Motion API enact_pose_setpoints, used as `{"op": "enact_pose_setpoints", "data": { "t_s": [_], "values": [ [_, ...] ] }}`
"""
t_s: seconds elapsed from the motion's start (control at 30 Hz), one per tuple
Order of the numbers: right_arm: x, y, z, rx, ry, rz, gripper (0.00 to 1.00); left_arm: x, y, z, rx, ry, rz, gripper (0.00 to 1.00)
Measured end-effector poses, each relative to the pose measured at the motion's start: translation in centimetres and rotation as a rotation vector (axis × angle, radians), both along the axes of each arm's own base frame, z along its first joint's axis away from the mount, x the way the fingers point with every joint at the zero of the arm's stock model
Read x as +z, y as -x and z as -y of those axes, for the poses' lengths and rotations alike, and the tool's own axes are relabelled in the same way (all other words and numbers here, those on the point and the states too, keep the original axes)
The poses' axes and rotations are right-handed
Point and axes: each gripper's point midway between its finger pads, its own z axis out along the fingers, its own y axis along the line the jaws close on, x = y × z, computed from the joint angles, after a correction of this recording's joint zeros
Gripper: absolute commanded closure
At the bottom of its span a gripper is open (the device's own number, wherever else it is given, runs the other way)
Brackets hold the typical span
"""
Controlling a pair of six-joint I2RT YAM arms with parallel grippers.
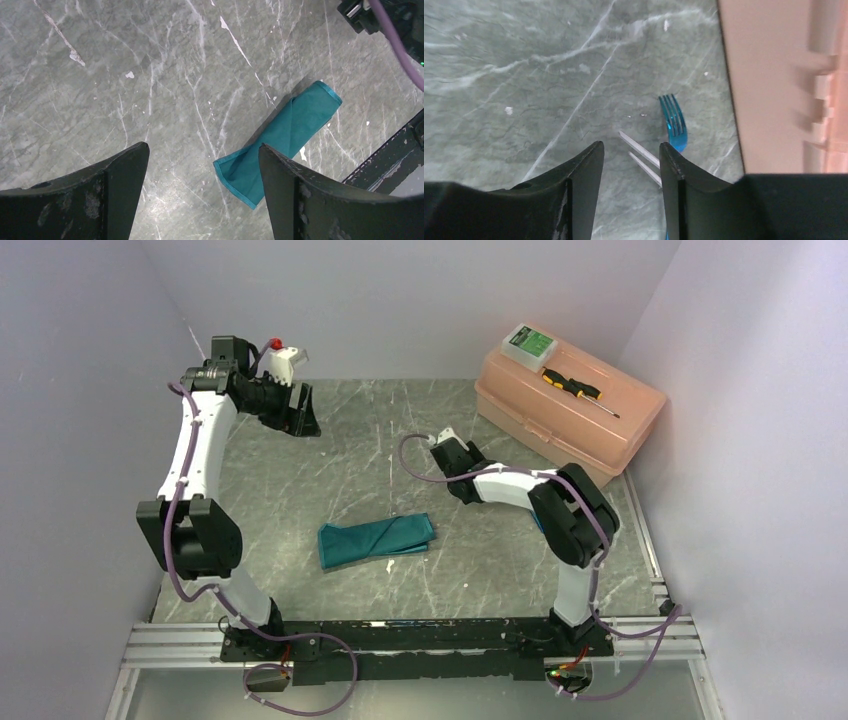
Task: Fold the napkin into a case and place the utensils inside
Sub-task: Pick up the utensils from the corner of the board, then pass from the right arm to the left
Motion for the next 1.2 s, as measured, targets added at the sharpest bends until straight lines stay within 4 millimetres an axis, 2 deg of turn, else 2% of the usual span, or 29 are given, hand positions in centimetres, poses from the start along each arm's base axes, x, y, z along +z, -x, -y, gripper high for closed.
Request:
{"op": "enact_pose_setpoints", "data": {
  "t_s": [0.1,0.17,0.43,0.6,0.93,1.0,1.03,1.13,1.2],
  "values": [
    [-1.8,0.0,0.7,-0.010,0.013,-0.042,0.60,-0.1,0.0,0.0,0.000,0.000,-0.004,0.15],
    [-2.5,0.0,1.0,-0.016,0.019,-0.056,0.67,-0.1,0.0,0.0,0.000,0.000,-0.005,0.15],
    [-2.5,-0.6,0.9,-0.020,0.008,-0.038,1.00,-0.1,0.0,0.0,0.003,0.002,-0.007,0.16],
    [-1.5,-1.1,0.7,-0.015,-0.001,-0.005,1.00,-0.4,-0.1,0.0,0.007,0.007,-0.019,0.16],
    [4.4,-2.7,-0.8,-0.005,-0.072,0.118,1.00,-0.4,0.0,0.5,0.010,0.037,-0.035,0.18],
    [5.7,-3.1,-1.3,-0.012,-0.108,0.136,1.00,-0.3,0.1,0.8,0.003,0.049,-0.037,0.14],
    [6.6,-3.2,-1.7,-0.019,-0.138,0.146,1.00,-0.2,0.0,1.0,-0.002,0.057,-0.035,0.08],
    [10.0,-3.0,-3.0,-0.021,-0.265,0.176,1.00,-0.6,0.3,2.5,-0.043,0.085,-0.035,0.06],
    [13.1,-2.5,-4.0,-0.013,-0.395,0.207,1.00,-1.6,1.3,5.2,-0.112,0.114,-0.056,0.06]
  ]
}}
